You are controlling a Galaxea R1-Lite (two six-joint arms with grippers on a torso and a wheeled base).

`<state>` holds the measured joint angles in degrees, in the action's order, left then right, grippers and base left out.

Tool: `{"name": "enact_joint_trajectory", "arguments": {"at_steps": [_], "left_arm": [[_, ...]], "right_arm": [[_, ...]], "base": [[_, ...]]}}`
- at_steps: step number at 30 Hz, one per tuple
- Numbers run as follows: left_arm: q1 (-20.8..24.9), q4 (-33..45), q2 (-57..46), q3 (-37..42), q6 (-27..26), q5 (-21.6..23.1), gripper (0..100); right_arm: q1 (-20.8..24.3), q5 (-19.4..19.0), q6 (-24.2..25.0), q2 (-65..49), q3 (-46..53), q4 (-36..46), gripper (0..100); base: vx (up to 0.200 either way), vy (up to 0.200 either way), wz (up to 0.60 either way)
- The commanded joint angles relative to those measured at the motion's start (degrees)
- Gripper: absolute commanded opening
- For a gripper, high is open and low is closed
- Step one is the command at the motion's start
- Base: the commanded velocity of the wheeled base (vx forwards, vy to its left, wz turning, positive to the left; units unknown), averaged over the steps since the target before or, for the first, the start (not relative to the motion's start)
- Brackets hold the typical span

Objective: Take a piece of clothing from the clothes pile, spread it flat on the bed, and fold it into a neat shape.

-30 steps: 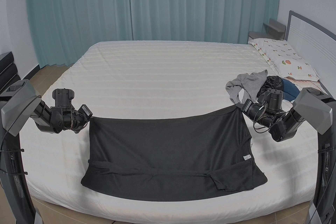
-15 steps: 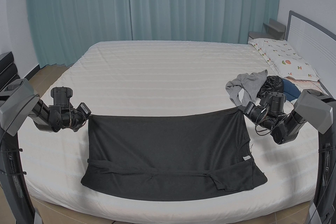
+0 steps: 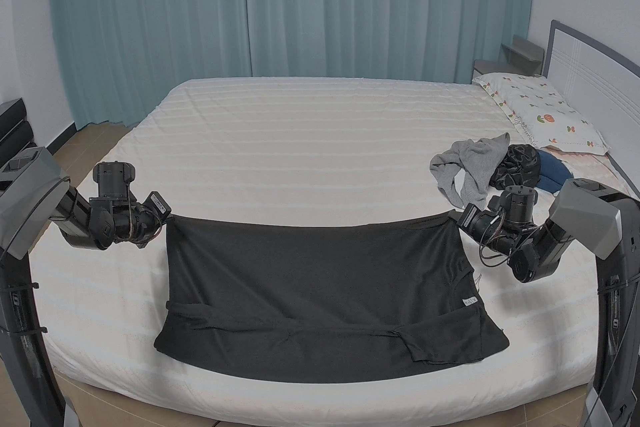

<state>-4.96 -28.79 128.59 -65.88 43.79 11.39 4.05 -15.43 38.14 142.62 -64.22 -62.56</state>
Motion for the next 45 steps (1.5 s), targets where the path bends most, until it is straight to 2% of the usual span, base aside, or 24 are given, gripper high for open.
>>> {"name": "enact_joint_trajectory", "arguments": {"at_steps": [1, 12, 19, 28, 32, 36, 43, 45], "left_arm": [[-0.1, 0.1, -0.3, 0.0, 0.1, 0.2, 0], [-0.2, 0.0, -1.1, 2.2, -0.1, 0.3, 0], [-0.1, -0.1, -1.0, 2.1, 0.0, 0.4, 0], [0.0, 0.0, -0.7, 2.2, -0.5, 0.5, 0], [0.0, 0.1, -1.1, 3.7, -2.3, 0.5, 0], [0.0, 0.0, -1.6, 6.5, -6.5, 0.5, 0], [0.0, -0.1, -3.9, 10.6, -8.4, 0.8, 0], [0.0, -0.5, -5.5, 12.6, -8.5, 2.2, 0]], "right_arm": [[-0.1, 0.1, 0.1, 0.3, -0.5, -0.5, 0], [-1.4, -1.7, 0.8, -5.0, 4.8, -0.6, 0], [-1.2, -1.4, 2.6, -5.1, 6.4, -3.5, 0], [-1.2, -1.9, 2.5, -5.2, 8.8, -3.4, 0], [-1.3, -2.8, 2.4, -6.2, 10.9, -3.0, 0], [-1.5, -4.9, 2.3, -8.3, 14.1, -2.7, 0], [-1.5, -5.3, 0.8, -10.7, 19.3, -2.6, 0], [-1.5, -5.3, -0.7, -11.5, 21.6, -2.7, 0]], "base": [[0.000, 0.000, 0.00], [0.000, 0.000, 0.00], [0.000, 0.000, 0.00], [0.000, 0.000, 0.00], [0.000, 0.000, 0.00], [0.000, 0.000, 0.00], [0.000, 0.000, 0.00], [0.000, 0.000, 0.00]]}}
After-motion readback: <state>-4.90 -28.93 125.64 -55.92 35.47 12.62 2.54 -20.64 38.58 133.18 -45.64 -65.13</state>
